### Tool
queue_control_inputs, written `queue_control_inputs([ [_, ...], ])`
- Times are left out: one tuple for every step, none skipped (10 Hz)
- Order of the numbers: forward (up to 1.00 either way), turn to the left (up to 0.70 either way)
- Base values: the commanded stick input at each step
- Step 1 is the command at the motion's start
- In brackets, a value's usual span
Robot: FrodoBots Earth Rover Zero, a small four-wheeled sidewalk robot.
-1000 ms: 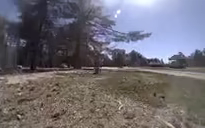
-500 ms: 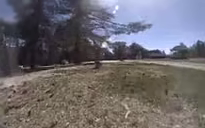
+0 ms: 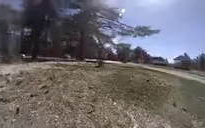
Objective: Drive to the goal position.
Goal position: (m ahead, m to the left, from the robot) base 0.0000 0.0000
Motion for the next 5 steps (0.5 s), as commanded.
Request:
queue_control_inputs([
  [0.69,0.06],
  [0.69,0.06],
  [0.69,0.06],
  [0.69,0.06],
  [0.69,0.06],
])
